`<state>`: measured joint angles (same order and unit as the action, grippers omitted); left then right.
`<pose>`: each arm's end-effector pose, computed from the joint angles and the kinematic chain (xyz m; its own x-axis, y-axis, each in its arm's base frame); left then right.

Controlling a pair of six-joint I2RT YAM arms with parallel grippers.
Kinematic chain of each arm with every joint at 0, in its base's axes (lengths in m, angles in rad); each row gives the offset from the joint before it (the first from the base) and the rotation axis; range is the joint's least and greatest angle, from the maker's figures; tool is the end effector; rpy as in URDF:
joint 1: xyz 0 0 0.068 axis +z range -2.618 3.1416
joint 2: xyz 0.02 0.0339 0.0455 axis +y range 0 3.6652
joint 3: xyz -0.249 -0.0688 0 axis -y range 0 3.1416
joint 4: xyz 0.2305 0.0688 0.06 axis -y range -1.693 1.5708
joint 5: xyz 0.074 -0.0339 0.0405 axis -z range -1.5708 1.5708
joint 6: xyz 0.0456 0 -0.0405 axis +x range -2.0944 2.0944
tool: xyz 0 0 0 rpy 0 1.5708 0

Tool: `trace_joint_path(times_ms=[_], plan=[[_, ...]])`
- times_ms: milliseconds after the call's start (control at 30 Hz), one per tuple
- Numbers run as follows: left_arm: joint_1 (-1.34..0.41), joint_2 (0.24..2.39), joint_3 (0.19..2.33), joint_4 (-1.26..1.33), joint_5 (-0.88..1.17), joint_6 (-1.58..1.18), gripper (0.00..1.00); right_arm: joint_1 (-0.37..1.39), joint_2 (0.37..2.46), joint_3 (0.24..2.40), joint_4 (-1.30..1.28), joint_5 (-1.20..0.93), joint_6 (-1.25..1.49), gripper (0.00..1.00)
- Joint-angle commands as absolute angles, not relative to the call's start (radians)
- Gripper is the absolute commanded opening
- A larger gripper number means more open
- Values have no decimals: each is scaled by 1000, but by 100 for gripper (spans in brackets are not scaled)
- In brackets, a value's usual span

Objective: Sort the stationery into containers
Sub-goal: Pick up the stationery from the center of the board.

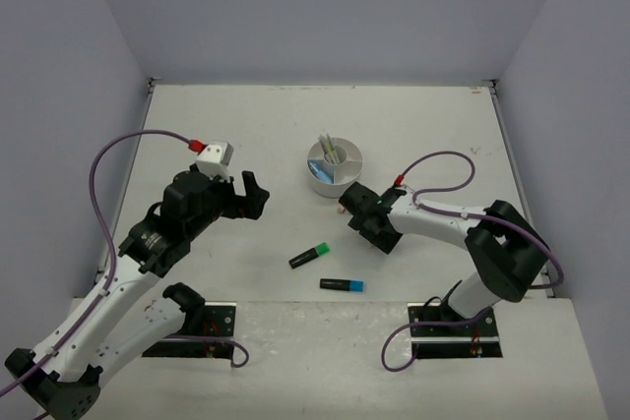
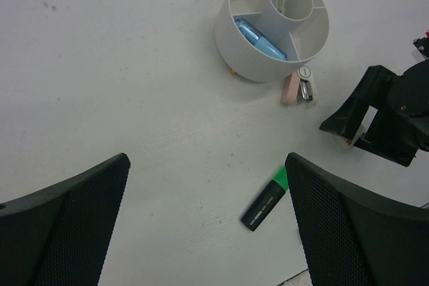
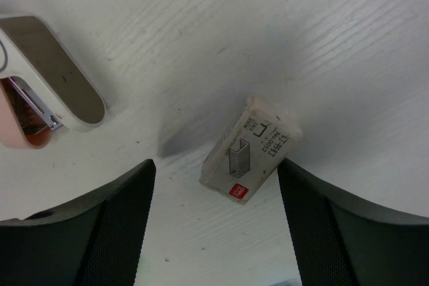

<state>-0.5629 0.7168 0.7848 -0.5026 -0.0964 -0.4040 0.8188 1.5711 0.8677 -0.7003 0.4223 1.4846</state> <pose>0.1431 -0.0851 0.3023 -0.5072 -0.1426 -0.8499 0.2805 0.9052 -0.3193 0.1871 0.1727 0.1452 -0.6753 0.6084 -0.4170 0.6177 0.7754 0.1309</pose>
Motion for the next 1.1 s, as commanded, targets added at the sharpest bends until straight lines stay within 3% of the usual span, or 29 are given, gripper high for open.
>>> trace_joint_path(times_ms=[0, 267, 333, 500, 633, 933, 1033, 1067], plan=[[-557, 706, 760, -502, -74, -382, 100, 867, 1618, 907, -773, 440, 1660, 67], [-557, 711, 757, -497, -74, -380, 100, 868, 1633, 857, -760, 456, 1696, 47], [-557, 722, 758, -497, -71, -380, 100, 868, 1621, 843, -761, 466, 1698, 49], [-557, 743, 761, -488, -44, -382, 100, 863, 1612, 836, -761, 492, 1703, 67], [-557, 747, 760, -488, -36, -378, 100, 841, 1620, 829, -762, 492, 1705, 67], [-557, 744, 753, -479, -28, -376, 100, 829, 1631, 837, -804, 513, 1715, 44], [-557, 743, 749, -479, -29, -376, 100, 830, 1628, 836, -807, 515, 1710, 31], [-557, 742, 749, -480, -31, -377, 100, 835, 1625, 837, -810, 520, 1705, 15]])
